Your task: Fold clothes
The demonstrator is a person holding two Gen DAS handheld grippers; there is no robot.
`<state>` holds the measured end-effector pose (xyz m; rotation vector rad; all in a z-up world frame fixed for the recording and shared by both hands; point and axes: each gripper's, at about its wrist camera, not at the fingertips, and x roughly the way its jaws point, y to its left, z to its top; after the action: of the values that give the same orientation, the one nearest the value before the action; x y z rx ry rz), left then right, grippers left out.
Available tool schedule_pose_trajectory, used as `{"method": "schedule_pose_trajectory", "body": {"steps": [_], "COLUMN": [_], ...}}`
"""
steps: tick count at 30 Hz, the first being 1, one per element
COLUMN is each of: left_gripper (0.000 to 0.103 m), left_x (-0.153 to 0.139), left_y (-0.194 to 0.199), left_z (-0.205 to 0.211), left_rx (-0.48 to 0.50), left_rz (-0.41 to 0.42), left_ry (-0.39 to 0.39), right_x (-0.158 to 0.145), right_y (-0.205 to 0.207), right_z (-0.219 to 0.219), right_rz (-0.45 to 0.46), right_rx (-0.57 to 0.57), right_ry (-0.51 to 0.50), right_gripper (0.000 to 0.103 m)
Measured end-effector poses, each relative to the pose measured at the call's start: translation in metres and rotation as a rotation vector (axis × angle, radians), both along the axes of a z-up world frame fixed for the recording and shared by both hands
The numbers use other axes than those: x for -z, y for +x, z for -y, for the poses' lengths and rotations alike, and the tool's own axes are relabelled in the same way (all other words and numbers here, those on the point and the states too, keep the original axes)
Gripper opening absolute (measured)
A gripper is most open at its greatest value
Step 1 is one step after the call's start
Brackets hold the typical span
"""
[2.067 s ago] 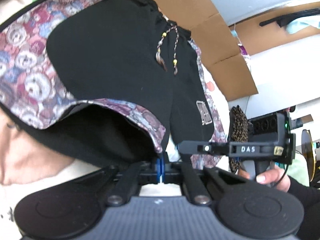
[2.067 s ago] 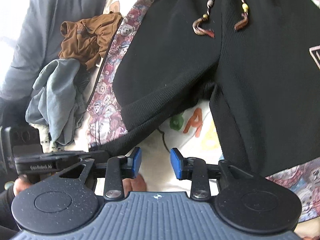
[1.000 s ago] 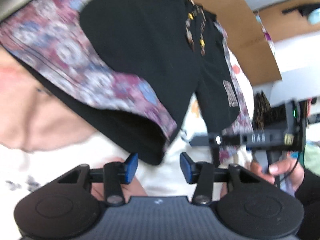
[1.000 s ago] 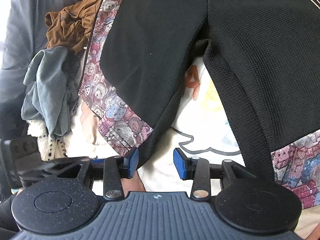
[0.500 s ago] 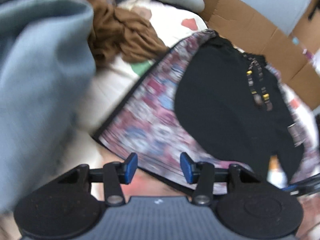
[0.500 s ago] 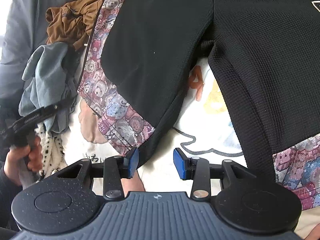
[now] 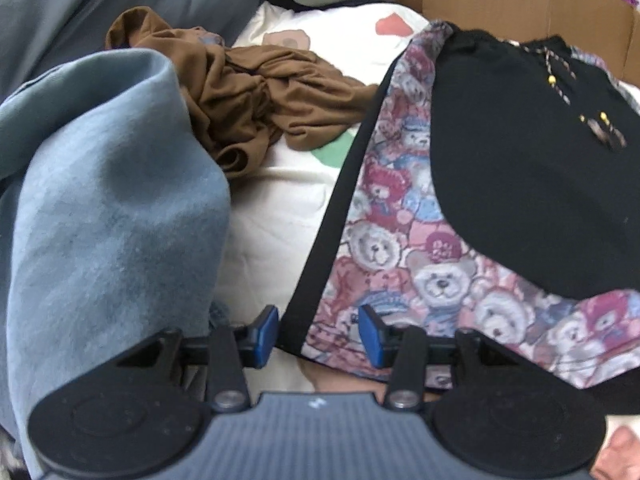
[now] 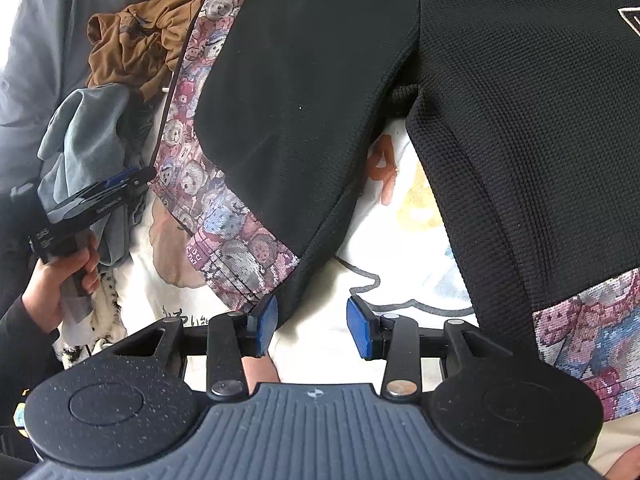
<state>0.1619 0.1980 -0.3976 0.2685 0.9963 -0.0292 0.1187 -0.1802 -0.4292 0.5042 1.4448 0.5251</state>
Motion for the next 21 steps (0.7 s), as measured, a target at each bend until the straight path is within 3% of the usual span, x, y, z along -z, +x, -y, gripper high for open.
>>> {"method": "schedule_pose_trajectory", "body": {"steps": [10, 16, 21], "left_gripper": [0.033, 0.009, 0.007], "left_x": [0.022, 0.023, 0.007], "left_y": [-0.002, -0.003, -0.006], "left_z": [-0.006, -0.004, -0.01], "left_rx": [0.003, 0.045, 0.035], "left_rz": [-0.017, -0.013, -0.011], "left_ry": [-0.014, 0.015, -0.004], "right_x": [0.002, 0.003, 0.001], "right_y": [0.0, 0.0, -0.001], "right_z": [0.001, 0.002, 0.003], "right_rz": [-0.002, -0.005, -0.002], "right_rx": [0.004, 0.004, -0.019], "right_ry": [0.002, 0.003, -0.017], "right_gripper": [0.045, 0.045, 0.045]}}
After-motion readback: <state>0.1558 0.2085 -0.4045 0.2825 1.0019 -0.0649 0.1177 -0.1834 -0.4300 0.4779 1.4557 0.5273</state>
